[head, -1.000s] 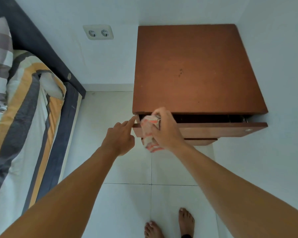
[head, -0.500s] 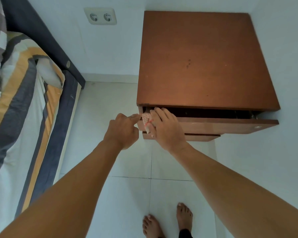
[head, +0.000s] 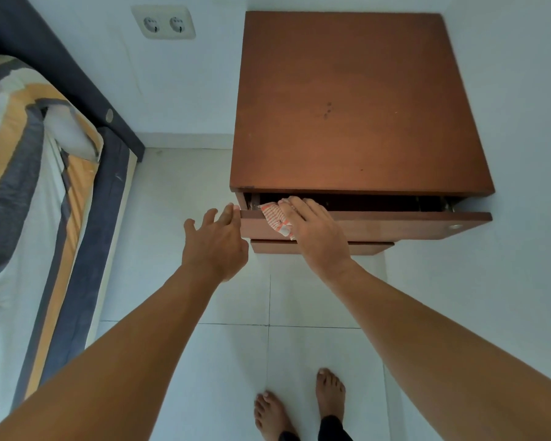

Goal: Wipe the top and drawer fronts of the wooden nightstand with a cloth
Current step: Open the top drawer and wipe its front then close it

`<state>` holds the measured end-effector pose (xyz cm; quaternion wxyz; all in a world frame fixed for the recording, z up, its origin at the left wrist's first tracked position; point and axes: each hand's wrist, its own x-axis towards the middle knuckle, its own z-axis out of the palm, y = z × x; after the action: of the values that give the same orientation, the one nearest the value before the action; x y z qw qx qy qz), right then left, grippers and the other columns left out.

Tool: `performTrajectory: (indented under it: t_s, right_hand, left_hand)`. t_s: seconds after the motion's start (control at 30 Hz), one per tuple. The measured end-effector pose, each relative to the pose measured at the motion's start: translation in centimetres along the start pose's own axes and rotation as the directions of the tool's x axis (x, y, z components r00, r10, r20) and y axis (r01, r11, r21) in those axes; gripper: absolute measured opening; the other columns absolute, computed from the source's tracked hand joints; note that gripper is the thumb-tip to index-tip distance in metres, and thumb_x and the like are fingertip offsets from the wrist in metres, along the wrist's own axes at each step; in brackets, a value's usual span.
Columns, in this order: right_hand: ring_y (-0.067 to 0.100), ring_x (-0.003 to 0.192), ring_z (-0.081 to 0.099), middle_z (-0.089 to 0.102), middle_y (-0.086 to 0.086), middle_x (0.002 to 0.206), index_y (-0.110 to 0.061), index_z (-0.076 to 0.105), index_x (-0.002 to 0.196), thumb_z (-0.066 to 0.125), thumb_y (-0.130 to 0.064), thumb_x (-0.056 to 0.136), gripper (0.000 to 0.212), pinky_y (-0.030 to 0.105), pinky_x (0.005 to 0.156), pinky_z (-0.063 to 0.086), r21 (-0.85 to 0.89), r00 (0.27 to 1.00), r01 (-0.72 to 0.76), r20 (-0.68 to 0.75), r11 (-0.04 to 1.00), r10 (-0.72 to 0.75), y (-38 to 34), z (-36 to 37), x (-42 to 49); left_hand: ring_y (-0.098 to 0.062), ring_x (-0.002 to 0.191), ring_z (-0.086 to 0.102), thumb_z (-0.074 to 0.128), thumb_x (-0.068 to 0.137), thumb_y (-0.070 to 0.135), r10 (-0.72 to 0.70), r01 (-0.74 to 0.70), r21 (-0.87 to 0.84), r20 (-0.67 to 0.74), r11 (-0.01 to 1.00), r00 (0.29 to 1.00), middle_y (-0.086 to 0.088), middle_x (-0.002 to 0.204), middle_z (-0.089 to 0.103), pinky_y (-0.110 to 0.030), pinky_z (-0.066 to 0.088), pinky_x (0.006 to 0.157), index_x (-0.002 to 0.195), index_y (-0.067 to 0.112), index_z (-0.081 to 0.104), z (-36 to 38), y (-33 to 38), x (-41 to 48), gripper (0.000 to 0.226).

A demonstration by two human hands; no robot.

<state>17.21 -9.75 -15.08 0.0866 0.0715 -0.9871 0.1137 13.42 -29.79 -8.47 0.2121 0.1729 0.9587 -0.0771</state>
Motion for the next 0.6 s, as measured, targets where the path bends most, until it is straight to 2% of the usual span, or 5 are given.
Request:
performTrajectory:
  t_s: [0.17,0.27,0.37,0.47,0.6]
  right_hand:
    - [0.031,0.121,0.058,0.06,0.012,0.14,-0.008,0.055,0.142,0.078,-0.006,0.08,0.066,0.041,0.104,0.05,-0.02,1.0,-0.018,-0.009,1.0,0.018,3.6,-0.8,-1.5]
    - [0.031,0.12,0.058,0.059,0.012,0.139,-0.008,0.055,0.142,0.073,-0.005,0.083,0.061,0.043,0.104,0.049,-0.026,0.999,-0.032,-0.024,0.999,0.031,5.8,-1.3,-2.5]
    - [0.031,0.121,0.058,0.06,0.011,0.14,-0.009,0.056,0.142,0.067,-0.008,0.086,0.057,0.042,0.103,0.05,-0.032,0.998,-0.048,-0.04,0.998,0.047,7.9,-2.0,-3.6]
    - [0.031,0.121,0.056,0.058,0.011,0.14,-0.008,0.054,0.143,0.067,-0.007,0.088,0.056,0.043,0.106,0.048,-0.028,0.998,-0.06,-0.019,0.998,0.06,10.5,-2.6,-4.6]
    - [0.029,0.118,0.055,0.059,0.011,0.139,-0.008,0.055,0.142,0.072,-0.007,0.087,0.057,0.041,0.104,0.049,-0.038,0.996,-0.088,0.005,0.995,0.088,13.8,-4.2,-6.3]
  left_hand:
    - [-0.031,0.155,0.007,0.028,0.101,0.037,-0.08,0.081,-0.004,0.043,0.997,0.996,-0.012,0.169,0.011,-0.059,0.014,0.12,0.159,0.004,0.011,-1.1,3.0,0.6,0.069]
    - [-0.03,0.155,0.008,0.028,0.1,0.034,0.033,-0.036,-0.058,-0.052,0.998,0.998,-0.014,0.168,0.011,-0.051,0.015,0.123,0.159,0.004,0.013,-1.2,6.0,1.0,0.068]
    - [-0.029,0.156,0.005,0.028,0.101,0.033,0.15,-0.158,-0.094,-0.086,0.983,0.985,-0.011,0.169,0.007,-0.047,0.011,0.125,0.161,0.006,0.005,-0.8,9.8,1.8,0.069]
    - [-0.029,0.156,-0.001,0.03,0.102,0.031,0.117,-0.126,-0.138,-0.066,0.982,0.991,-0.011,0.17,0.002,-0.047,0.004,0.126,0.161,0.007,-0.001,0.0,11.7,2.3,0.071]
    - [-0.029,0.156,-0.003,0.033,0.1,0.027,0.113,-0.124,-0.114,-0.098,0.986,0.989,-0.011,0.17,-0.001,-0.046,0.003,0.127,0.16,0.008,-0.005,0.9,11.4,2.1,0.074]
